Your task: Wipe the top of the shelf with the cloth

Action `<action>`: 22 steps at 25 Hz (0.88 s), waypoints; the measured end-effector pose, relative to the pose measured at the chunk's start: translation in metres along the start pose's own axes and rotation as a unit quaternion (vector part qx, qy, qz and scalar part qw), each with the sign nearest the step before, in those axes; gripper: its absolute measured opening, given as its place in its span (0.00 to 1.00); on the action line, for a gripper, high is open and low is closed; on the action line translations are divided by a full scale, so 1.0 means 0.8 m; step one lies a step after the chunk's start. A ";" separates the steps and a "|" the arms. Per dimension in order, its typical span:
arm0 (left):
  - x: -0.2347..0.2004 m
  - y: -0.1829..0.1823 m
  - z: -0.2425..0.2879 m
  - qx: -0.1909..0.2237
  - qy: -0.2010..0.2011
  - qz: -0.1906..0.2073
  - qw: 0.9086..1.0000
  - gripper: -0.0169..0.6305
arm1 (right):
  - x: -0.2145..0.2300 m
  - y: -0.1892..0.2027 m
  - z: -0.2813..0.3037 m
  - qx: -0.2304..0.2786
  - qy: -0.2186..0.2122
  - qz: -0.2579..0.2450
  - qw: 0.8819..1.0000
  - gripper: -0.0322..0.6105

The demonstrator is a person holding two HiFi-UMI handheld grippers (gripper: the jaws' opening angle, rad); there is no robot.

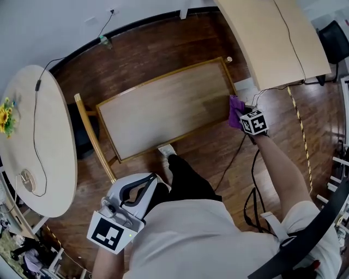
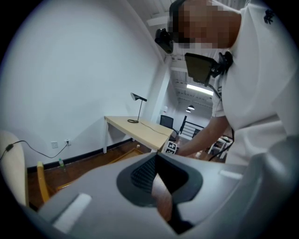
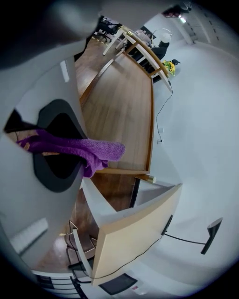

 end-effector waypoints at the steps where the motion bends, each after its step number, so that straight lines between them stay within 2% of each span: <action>1: -0.001 -0.001 0.001 0.001 -0.001 0.000 1.000 0.06 | 0.005 0.005 -0.003 -0.003 0.002 -0.003 1.000 0.13; 6: 0.007 -0.004 0.006 0.002 -0.004 0.002 1.000 0.06 | 0.019 0.026 -0.018 -0.021 0.012 -0.020 1.000 0.13; 11: 0.013 -0.001 -0.002 0.007 -0.015 0.013 1.000 0.06 | 0.018 0.033 -0.022 -0.013 0.022 -0.019 0.999 0.13; 17: 0.045 0.018 -0.028 0.027 -0.020 0.031 0.999 0.06 | -0.005 0.048 -0.053 0.021 0.033 -0.004 0.999 0.13; 22: 0.076 0.061 -0.073 0.051 -0.021 0.052 0.997 0.06 | -0.062 0.072 -0.092 0.091 0.024 0.027 0.995 0.13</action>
Point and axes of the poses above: the fingertips, and each gripper's own axes: z forward along the fingers, x to its right, y out of its underside, the point moved 7 cm from there along -z, backward along the fingers, and after that the axes turned 12 degrees about -z, right-handed, at the moved point
